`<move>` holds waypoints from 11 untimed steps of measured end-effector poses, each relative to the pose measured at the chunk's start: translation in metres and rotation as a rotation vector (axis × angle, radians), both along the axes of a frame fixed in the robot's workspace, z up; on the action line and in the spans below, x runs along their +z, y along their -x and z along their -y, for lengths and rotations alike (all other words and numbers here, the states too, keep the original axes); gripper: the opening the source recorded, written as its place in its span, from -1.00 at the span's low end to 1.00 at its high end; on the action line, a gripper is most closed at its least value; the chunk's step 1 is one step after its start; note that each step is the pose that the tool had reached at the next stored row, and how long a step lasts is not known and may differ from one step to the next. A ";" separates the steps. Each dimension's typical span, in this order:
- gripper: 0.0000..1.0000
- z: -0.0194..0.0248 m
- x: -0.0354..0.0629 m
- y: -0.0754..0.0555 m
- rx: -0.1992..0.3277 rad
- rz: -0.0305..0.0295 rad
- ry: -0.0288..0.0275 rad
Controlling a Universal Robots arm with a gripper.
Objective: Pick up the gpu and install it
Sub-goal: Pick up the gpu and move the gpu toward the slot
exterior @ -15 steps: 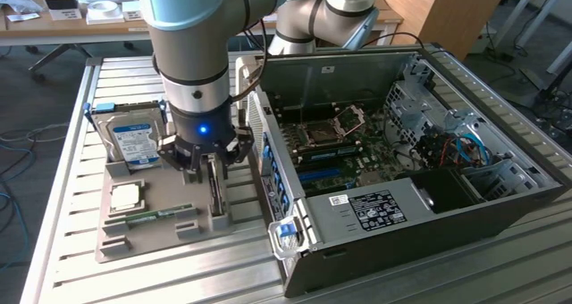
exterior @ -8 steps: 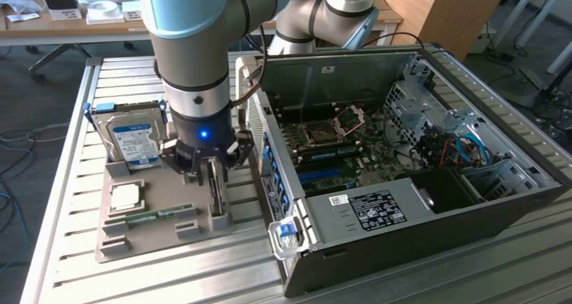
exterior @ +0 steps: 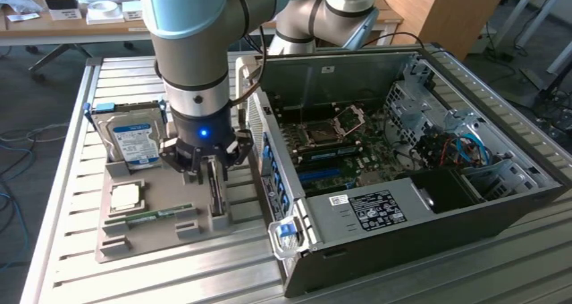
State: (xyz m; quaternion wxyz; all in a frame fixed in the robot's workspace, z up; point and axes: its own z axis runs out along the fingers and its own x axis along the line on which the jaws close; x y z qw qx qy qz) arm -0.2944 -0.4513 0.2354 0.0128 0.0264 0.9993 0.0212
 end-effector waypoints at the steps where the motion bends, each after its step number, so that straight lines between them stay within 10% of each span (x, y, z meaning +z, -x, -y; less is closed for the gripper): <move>1: -0.06 -0.0001 0.0000 0.000 0.000 0.0000 0.0001; 11: -0.06 -0.0024 -0.0003 0.000 0.000 0.0001 0.0005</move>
